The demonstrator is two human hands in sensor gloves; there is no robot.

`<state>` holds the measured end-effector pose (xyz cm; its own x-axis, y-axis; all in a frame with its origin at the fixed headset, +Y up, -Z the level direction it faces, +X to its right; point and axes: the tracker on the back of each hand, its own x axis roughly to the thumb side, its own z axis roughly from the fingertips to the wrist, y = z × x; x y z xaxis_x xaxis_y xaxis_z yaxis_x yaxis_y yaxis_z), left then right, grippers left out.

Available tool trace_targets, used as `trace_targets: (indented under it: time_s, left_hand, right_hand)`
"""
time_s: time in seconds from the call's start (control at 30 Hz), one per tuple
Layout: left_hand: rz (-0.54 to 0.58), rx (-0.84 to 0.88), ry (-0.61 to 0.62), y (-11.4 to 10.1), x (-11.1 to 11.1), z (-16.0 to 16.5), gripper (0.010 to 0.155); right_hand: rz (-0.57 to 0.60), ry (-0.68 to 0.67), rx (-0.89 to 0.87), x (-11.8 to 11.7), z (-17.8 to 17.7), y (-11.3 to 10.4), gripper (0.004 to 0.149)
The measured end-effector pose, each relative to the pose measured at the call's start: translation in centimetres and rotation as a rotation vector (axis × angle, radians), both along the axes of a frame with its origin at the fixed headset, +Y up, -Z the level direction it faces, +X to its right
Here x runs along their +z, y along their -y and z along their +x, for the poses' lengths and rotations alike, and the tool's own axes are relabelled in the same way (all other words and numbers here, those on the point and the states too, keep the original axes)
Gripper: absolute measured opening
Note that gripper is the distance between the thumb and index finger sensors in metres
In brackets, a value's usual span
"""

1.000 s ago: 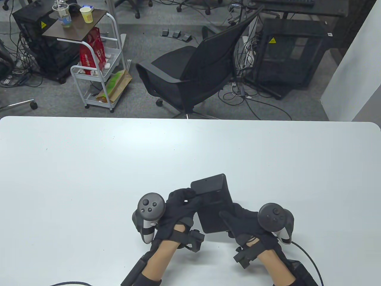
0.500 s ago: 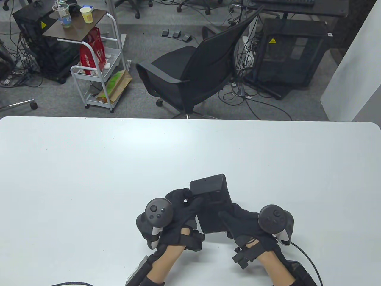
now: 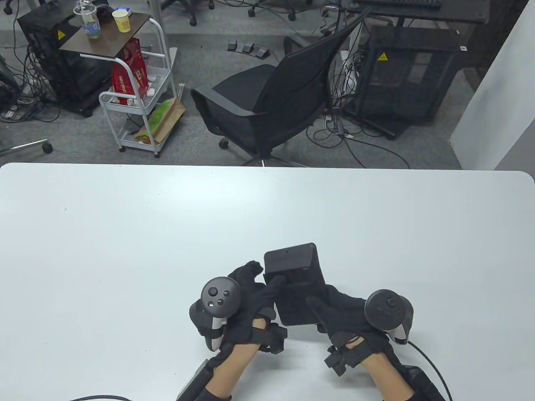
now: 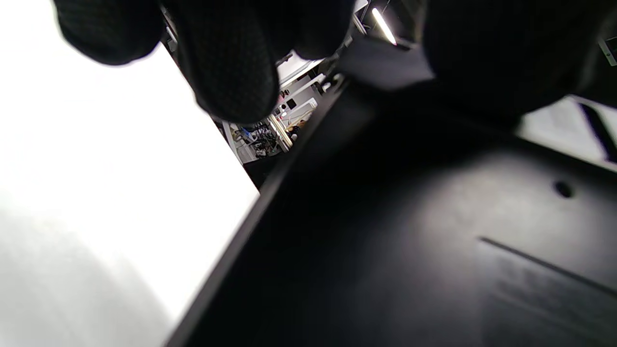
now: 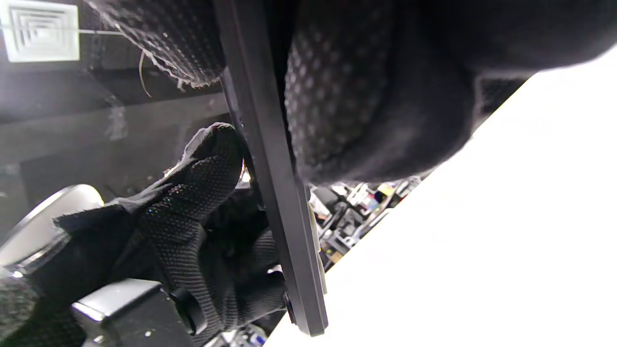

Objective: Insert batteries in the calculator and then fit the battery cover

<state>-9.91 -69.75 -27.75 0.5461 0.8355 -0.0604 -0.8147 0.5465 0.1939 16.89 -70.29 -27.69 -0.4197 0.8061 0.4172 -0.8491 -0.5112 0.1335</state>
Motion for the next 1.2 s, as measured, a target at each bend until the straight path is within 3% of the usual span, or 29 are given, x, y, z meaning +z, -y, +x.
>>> trace_targets:
  time_s: [0.1,0.33,0.67,0.9,1.2]
  left_hand:
    - [-0.014,0.038,0.062,0.3,-0.2,0.2,0.098]
    - [-0.093,0.157,0.306,1.5,-0.8,1.6,0.101]
    - [-0.08,0.054,0.277,2.2,-0.8,1.9,0.103]
    - [-0.05,0.084,0.318,1.7,-0.9,1.2,0.104]
    - [0.034,-0.423,0.269,1.3,-1.2,0.5,0.1]
  right_hand:
    - [0.008,-0.021,-0.016,0.0,0.1,-0.1,0.052]
    - [-0.039,-0.093,-0.033,-0.2,-0.1,0.1,0.051]
    - [-0.074,-0.122,0.05,-0.4,-0.5,0.8,0.051]
    - [-0.038,-0.03,-0.033,-0.6,0.7,0.1,0.051]
    - [-0.035,0.303,0.072,-1.4,5.5,-0.9,0.055]
